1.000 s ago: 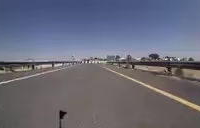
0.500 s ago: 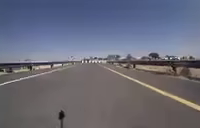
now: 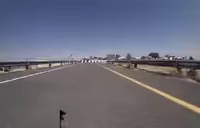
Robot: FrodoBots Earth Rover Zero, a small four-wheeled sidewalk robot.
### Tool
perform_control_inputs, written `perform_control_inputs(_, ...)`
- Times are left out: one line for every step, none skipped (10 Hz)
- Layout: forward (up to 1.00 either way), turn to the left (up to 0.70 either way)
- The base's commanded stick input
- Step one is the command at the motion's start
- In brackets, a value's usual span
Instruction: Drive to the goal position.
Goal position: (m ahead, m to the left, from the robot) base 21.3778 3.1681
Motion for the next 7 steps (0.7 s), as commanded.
perform_control_inputs(0.70,0.00)
perform_control_inputs(0.70,0.00)
perform_control_inputs(0.70,0.00)
perform_control_inputs(0.70,0.00)
perform_control_inputs(0.70,0.00)
perform_control_inputs(0.70,0.00)
perform_control_inputs(0.70,0.00)
